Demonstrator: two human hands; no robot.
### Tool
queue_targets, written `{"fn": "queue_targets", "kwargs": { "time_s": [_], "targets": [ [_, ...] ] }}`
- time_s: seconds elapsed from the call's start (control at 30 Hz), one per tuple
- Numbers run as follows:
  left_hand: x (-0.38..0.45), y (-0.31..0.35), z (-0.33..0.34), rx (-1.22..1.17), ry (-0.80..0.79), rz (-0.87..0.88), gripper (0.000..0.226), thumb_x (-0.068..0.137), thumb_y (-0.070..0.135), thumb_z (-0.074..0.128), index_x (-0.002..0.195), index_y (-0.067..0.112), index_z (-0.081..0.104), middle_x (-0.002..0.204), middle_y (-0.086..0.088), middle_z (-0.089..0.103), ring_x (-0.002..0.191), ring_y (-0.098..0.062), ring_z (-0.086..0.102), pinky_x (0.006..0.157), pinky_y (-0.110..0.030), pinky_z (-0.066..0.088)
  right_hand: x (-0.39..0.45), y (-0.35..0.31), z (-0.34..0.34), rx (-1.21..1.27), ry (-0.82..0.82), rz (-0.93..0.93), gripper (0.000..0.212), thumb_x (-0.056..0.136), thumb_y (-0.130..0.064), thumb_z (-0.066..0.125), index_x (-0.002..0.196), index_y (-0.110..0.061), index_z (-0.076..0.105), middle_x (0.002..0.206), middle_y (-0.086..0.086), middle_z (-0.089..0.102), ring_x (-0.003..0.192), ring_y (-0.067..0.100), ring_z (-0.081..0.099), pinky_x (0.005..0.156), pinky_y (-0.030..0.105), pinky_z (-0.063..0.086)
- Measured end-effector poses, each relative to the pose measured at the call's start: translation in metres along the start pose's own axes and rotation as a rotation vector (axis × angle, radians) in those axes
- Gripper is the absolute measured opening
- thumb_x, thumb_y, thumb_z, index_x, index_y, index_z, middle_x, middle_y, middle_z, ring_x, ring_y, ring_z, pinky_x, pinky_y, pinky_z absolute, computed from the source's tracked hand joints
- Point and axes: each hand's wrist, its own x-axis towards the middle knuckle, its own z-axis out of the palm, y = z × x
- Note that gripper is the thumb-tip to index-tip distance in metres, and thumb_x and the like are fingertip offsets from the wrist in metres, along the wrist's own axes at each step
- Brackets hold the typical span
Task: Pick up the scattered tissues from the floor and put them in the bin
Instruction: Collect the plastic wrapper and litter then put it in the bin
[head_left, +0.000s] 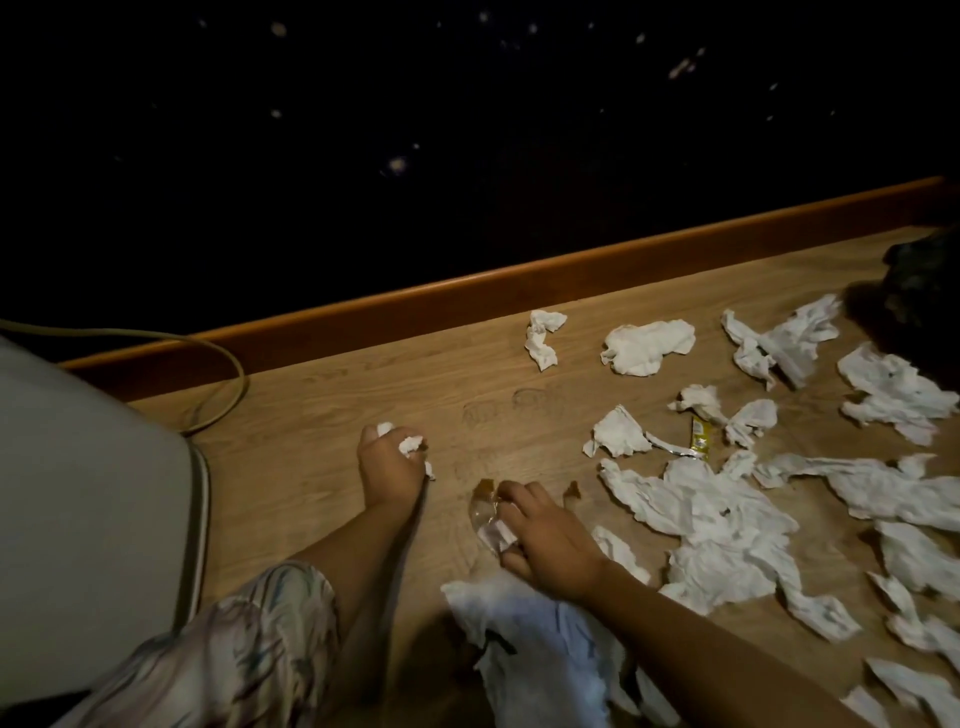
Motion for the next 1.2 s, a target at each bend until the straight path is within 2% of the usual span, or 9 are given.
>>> {"fn": "queue_targets", "kwargs": {
  "time_s": [0.13,0.23,0.33,0.47,0.73,0.9,0.97,1.1,1.2],
  "targets": [
    [-0.002,0.025,-0.007,-0.128,-0.031,-0.162,0.015,0.086,0.001,0.061,0.095,-0.007,0.070,0.102,-0.020,0.070,0.088,-0.022,0.068,0.071,-0.020,0.044,0.018,-0.006,-0.024,0.284,0.114,0.259,0.036,0.088,-0.018,0.061,0.120,-0.024,0.045,0.101,-0.001,0.062,0.087,0.013,0.060,0.072,0.026,0.051],
    [0.000,0.049,-0.003,-0.235,-0.125,-0.272,0.024,0.092,0.003,0.059,0.114,0.001,0.067,0.119,-0.003,0.065,0.064,-0.001,0.065,0.050,-0.012,0.045,0.038,0.001,-0.045,0.572,0.362,0.424,0.050,0.091,-0.005,0.052,0.132,-0.032,0.044,0.075,0.000,0.064,0.056,0.009,0.056,0.048,0.026,0.050],
    [0.001,0.081,0.004,-0.332,-0.202,-0.281,0.020,0.095,0.010,0.056,0.107,0.019,0.070,0.110,-0.006,0.071,0.069,-0.014,0.066,0.045,-0.017,0.046,0.047,0.011,-0.072,0.801,0.627,0.542,0.052,0.096,-0.007,0.046,0.137,-0.038,0.044,0.063,0.000,0.057,0.046,0.008,0.040,0.039,0.020,0.034],
    [-0.007,0.140,0.006,-0.480,-0.234,-0.263,0.021,0.094,0.027,0.051,0.095,0.017,0.069,0.088,-0.008,0.070,0.073,-0.021,0.064,0.059,-0.027,0.045,0.041,0.026,-0.124,1.068,0.802,0.739,0.025,0.099,-0.021,0.043,0.111,-0.025,0.064,0.071,-0.001,0.058,0.053,0.007,0.047,0.048,0.021,0.037],
    [-0.031,0.233,0.019,-0.416,-0.401,-0.058,0.039,0.068,0.052,0.081,0.087,0.022,0.064,0.091,-0.001,0.072,0.085,-0.018,0.069,0.084,-0.037,0.057,-0.006,0.067,-0.204,1.217,1.037,0.921,0.037,0.087,-0.051,0.063,0.096,-0.016,0.055,0.085,0.005,0.060,0.076,0.019,0.058,0.061,0.031,0.042],
    [-0.058,0.242,0.043,-0.281,-0.789,-0.177,0.099,0.054,0.078,0.071,0.131,0.019,0.056,0.132,-0.005,0.060,0.116,-0.027,0.061,0.095,-0.045,0.052,-0.025,0.088,-0.225,1.461,1.126,0.944,0.077,0.067,-0.072,0.066,0.119,-0.016,0.060,0.113,0.006,0.066,0.100,0.028,0.064,0.086,0.044,0.056],
    [-0.072,0.245,0.057,-0.399,-0.999,-0.307,0.077,0.074,0.066,0.064,0.133,0.017,0.055,0.130,-0.009,0.063,0.118,-0.032,0.060,0.101,-0.046,0.048,-0.028,0.096,-0.226,1.500,1.157,0.953,0.098,0.054,-0.082,0.062,0.123,-0.013,0.061,0.120,0.005,0.065,0.106,0.026,0.063,0.091,0.045,0.054],
    [-0.100,0.265,0.081,-0.676,-1.086,-0.470,0.042,0.100,0.038,0.047,0.120,0.005,0.062,0.101,-0.017,0.073,0.077,-0.025,0.073,0.071,-0.035,0.061,-0.044,0.103,-0.225,1.335,1.195,0.977,0.048,0.085,-0.058,0.061,0.102,-0.013,0.055,0.101,0.002,0.062,0.092,0.020,0.058,0.077,0.032,0.043],
    [-0.103,0.287,0.090,-0.604,-1.005,-0.403,0.039,0.095,0.029,0.059,0.124,0.005,0.060,0.106,-0.017,0.073,0.086,-0.027,0.073,0.078,-0.040,0.060,-0.057,0.103,-0.219,1.196,1.145,0.929,0.041,0.081,-0.060,0.064,0.095,-0.022,0.056,0.091,-0.003,0.062,0.090,0.020,0.059,0.076,0.031,0.042]
  ]
}}
